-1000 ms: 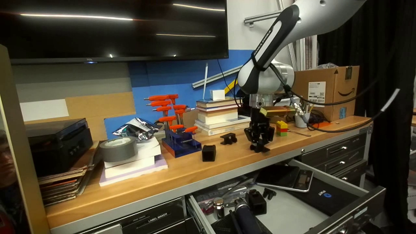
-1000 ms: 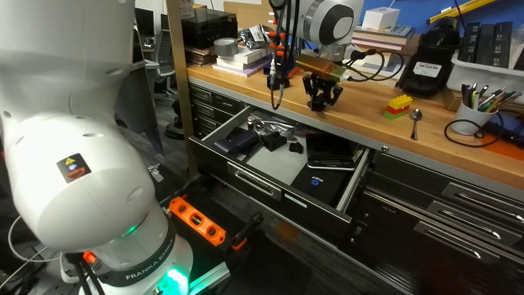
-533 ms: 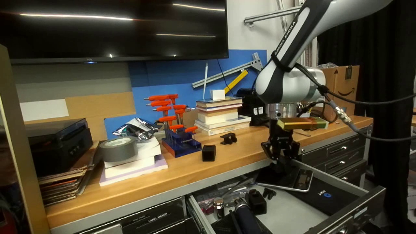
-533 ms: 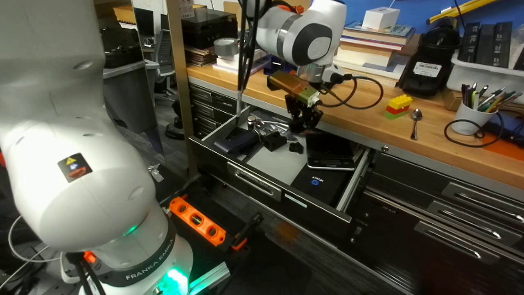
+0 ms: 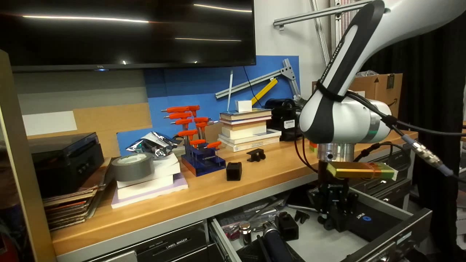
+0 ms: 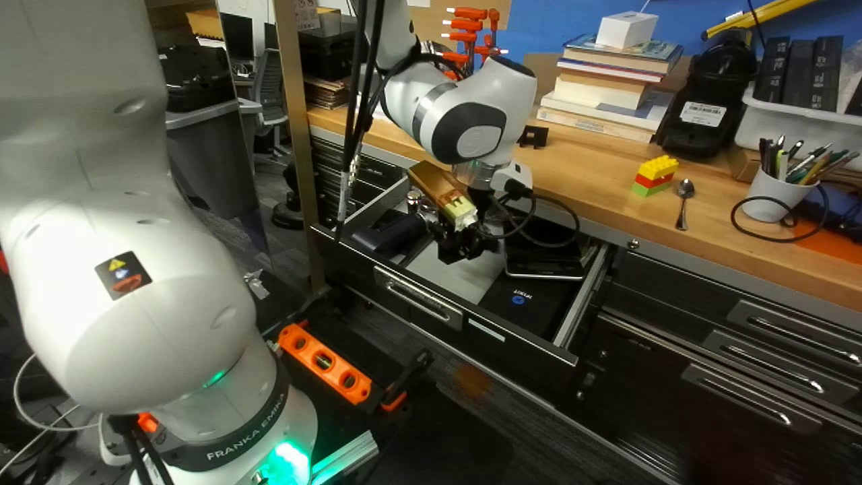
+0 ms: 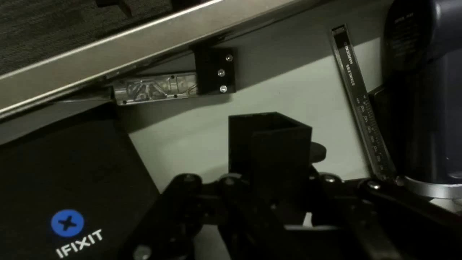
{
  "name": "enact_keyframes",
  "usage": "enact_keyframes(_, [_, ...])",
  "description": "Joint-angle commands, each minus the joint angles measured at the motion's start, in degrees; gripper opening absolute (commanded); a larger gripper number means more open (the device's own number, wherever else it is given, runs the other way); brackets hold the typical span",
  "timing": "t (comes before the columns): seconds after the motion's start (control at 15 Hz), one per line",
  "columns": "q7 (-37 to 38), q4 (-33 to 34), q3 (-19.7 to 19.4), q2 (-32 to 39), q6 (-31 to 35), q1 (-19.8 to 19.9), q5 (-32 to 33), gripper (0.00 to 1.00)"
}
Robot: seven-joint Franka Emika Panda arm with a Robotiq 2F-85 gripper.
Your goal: Pick up the three black objects from the countertop, put them in the drawer and close the drawer.
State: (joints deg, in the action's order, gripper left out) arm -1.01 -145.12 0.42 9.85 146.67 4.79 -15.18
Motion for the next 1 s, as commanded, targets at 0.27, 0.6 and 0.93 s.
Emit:
enact_keyframes(0.27, [-2.63,-2.84,1.7,3.33,12.15,0.6,-5.68,0.21])
enact_keyframes(0.6, [-5.11,-2.82,5.17,5.39,15.97,2.58,-11.02,0.45])
enact_keyframes(0.93, [-5.87,-2.57,6.47,5.64,16.61,3.78,-12.28,0.77])
